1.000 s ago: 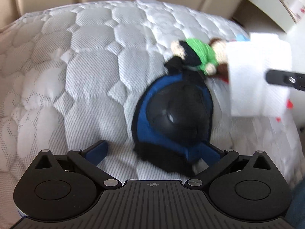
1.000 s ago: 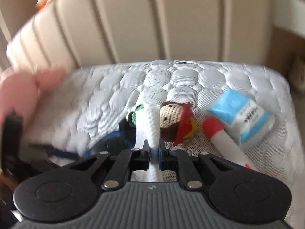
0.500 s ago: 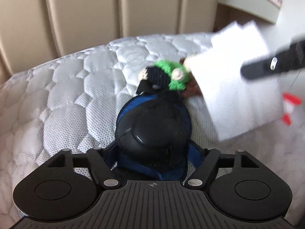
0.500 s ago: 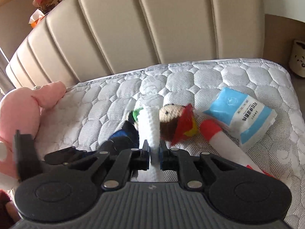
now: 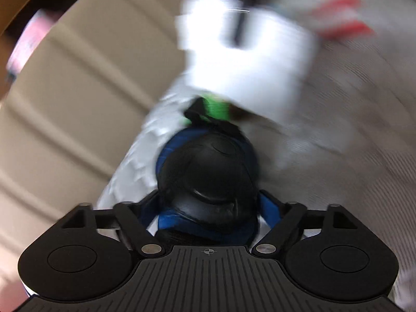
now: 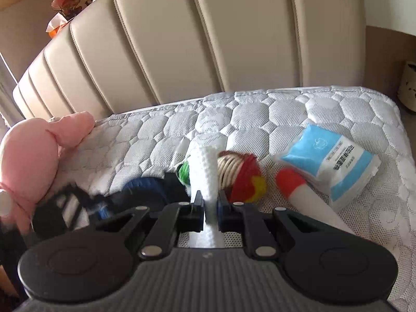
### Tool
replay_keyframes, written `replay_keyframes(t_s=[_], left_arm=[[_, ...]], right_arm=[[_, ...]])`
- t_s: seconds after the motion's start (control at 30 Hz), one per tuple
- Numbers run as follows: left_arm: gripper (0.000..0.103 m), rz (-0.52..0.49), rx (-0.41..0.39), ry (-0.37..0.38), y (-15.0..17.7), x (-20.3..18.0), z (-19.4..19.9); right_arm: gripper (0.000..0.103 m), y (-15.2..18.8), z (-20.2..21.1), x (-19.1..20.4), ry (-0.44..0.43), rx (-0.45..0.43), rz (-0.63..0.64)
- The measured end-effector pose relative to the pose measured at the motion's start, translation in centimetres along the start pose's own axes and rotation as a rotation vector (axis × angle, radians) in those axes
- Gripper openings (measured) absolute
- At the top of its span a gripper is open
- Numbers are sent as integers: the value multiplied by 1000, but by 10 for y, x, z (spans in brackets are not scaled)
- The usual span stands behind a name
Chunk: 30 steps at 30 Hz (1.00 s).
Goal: Clean container
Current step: 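Wipe the black pad again with the tissue in the right tool while the left tool holds it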
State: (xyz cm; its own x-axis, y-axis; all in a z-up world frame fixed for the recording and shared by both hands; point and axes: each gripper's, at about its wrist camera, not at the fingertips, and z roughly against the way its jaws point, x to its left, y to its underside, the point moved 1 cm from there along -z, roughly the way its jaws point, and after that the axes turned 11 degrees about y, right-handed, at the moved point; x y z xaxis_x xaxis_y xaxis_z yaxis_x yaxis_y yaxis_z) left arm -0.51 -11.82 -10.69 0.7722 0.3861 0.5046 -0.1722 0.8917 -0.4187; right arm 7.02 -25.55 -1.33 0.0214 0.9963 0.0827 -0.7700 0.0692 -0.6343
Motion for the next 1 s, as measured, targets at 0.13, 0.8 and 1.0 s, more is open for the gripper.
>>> replay_keyframes(t_s=[0.13,0.8,1.0], left_arm=[[95,-31,36,48,-5,-8,12],[102,228,-31,245,-14,17,12],[102,210,-25,347,-21,13,10]], right_arm=[[12,-1,1,-1,-36,-12,-17],[9,5,-21,15,-71,115,-9],[9,-5,1,9,11,-15,19]])
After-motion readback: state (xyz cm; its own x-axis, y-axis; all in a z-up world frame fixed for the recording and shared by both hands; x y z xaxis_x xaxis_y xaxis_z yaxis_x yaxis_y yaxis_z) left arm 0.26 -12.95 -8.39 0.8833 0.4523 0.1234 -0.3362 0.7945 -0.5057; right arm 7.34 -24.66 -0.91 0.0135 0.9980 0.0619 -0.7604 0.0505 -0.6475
